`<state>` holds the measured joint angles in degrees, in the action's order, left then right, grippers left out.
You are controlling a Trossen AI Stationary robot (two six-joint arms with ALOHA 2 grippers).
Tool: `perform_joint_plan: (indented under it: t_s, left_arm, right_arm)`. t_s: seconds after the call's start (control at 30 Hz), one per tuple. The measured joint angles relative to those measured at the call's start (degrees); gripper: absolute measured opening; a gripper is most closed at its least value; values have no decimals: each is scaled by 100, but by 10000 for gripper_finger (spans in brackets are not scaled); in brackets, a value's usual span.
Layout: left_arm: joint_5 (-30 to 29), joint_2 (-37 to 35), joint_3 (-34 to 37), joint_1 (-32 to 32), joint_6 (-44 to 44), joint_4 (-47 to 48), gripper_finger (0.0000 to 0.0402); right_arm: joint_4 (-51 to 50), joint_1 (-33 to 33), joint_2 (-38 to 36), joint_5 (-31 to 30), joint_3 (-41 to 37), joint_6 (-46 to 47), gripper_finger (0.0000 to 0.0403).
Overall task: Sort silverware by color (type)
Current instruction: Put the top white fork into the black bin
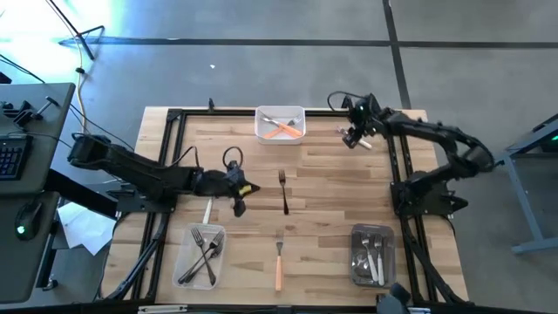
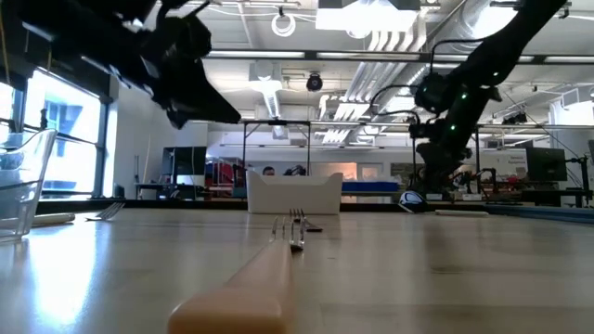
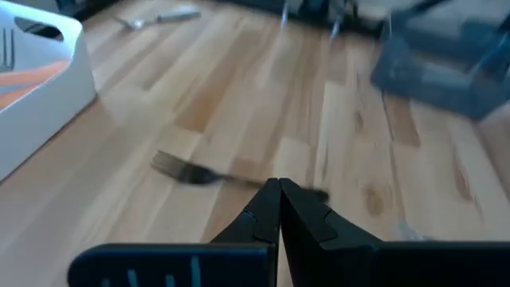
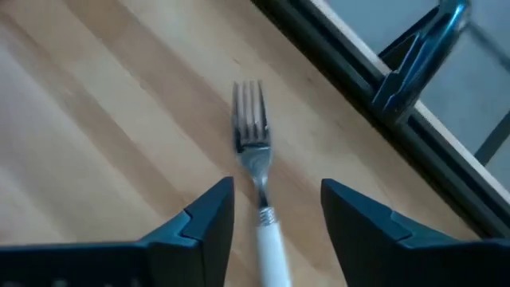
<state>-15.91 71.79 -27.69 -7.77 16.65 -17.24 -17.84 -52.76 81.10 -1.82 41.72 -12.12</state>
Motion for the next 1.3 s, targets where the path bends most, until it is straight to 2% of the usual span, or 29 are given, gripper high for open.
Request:
perform_joint_plan:
  t_s: [0.13,0.3,0.5,0.87,1.1,1.3]
  left_arm:
    - [467,234,649,351,-51,-1621,0]
    - [554,430,1006,533,-313,-2637,0]
    - [577,439,1011,562,-502,-2743,0]
    - [646,439,1011,551,-538,-2803,0]
    - [644,439,1011,550,-577,-2803,0]
    - [644,439,1011,549,-776,-2804,0]
  right_arm:
    - [-596,-241,877,144,676,-359,180]
    - [-1133,-290,1669,-163,1361,-589,175]
    - [-1581,-290,2144,-217,1735,-622,157]
    - [-2332,-248,2079,-154,2100,-637,143]
    - [-2450,5,1902,118,1865,-880,143]
    - [-2029,68,1930,-122,1505,-900,140]
